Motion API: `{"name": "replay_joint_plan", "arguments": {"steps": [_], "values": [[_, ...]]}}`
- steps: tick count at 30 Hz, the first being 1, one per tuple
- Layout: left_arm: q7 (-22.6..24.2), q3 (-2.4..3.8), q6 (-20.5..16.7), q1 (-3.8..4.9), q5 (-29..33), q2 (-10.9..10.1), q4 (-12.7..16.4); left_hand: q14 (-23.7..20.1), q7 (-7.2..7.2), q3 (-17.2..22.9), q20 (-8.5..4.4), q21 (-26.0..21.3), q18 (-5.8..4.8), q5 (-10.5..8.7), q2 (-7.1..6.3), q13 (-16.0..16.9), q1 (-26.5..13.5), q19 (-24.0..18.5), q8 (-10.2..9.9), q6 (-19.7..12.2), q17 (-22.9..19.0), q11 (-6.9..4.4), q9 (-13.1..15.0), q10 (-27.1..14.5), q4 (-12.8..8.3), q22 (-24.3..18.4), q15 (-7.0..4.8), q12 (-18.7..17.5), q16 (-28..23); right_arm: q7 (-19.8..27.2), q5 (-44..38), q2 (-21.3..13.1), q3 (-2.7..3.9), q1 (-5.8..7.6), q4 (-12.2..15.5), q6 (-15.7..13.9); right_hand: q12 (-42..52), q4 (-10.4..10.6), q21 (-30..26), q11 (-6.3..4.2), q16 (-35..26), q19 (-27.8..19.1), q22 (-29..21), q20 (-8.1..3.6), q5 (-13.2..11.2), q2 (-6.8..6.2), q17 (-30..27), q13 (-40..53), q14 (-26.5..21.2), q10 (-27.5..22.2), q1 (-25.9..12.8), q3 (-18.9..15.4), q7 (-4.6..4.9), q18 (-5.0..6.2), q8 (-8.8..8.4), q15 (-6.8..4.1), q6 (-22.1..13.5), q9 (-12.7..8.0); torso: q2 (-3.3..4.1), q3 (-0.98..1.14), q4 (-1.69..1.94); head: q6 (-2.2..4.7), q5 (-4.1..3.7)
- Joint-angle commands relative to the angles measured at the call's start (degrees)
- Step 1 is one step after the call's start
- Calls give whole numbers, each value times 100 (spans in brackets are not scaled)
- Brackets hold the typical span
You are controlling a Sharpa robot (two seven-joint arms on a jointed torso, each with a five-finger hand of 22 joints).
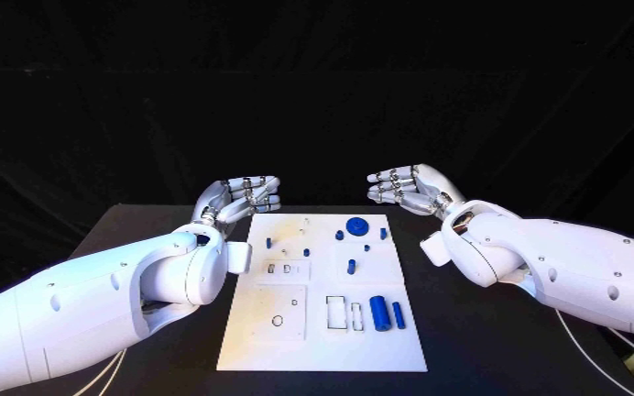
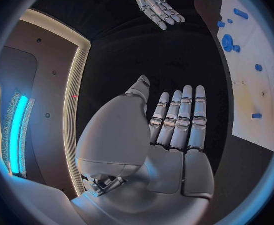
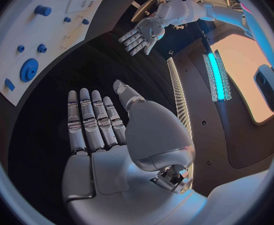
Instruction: Assemble the parts on the task board
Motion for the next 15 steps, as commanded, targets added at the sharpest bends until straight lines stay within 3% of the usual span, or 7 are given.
{"name": "replay_joint_plan", "arguments": {"steps": [1, 4, 9, 11, 15], "values": [[-96, 18, 582, 63, -199, -50, 112, 68, 67, 18, -4, 42, 74, -9, 64, 1, 40, 72, -24, 87, 8, -17, -8, 120, -79, 2, -17, -34, -21, -157, -1125, 5, 20, 47, -76, 306, -98, -202, 361, -166, 62, 794, 84, -179, 24, -114, 42, 15, 893, 686, 60, 318, 114, 126, -45, -229, 675, 21, 146, -23, 59, -21, -27], [-139, 34, 733, 132, -193, -127, 223, 244, 49, 27, -32, 92, 79, -9, 78, 24, 77, 180, -13, 213, 42, -59, -8, 327, -182, 6, -69, 4, 3, -329, -1679, 24, 38, 138, -173, 478, -135, -249, 533, -219, 96, 1068, 151, -288, 23, -184, 80, 20, 1160, 828, 48, 392, 78, 127, -69, -316, 764, 25, 222, -35, 98, -55, -61], [-180, 48, 834, 240, -203, -274, 426, 377, 20, 62, -64, 129, 80, -7, 79, 35, 172, 268, -20, 307, 79, -98, -15, 483, -333, 2, -113, 14, 7, -790, -2761, 94, 50, 329, -304, 802, -161, -235, 869, -316, 232, 1498, 308, -459, 12, -364, 215, 44, 1662, 1023, -73, 318, -9, 125, -38, -474, 957, 43, 385, -52, 160, -42, -137], [-200, 54, 884, 281, -204, -349, 540, 408, 9, 70, -72, 134, 79, -7, 73, 34, 194, 286, -25, 333, 90, -111, -17, 521, -379, -3, -124, 7, 2, -1108, -3392, 162, 53, 421, -386, 980, -107, -240, 1123, -407, 380, 1784, 438, -592, 39, -423, 356, 83, 2033, 1213, -66, 277, -85, 122, 13, -607, 1106, 56, 457, -64, 183, -46, -166], [-218, 61, 925, 325, -205, -415, 689, 427, 2, 71, -77, 139, 80, -8, 67, 35, 201, 298, -28, 346, 96, -117, -18, 543, -401, -5, -130, 6, 0, -1562, -4138, 249, 55, 513, -459, 1217, -115, -248, 1494, -502, 633, 2131, 643, -766, 127, -481, 599, 98, 2557, 1302, -45, 240, -160, 120, 37, -761, 1230, 67, 564, -87, 225, -43, -199]]}}
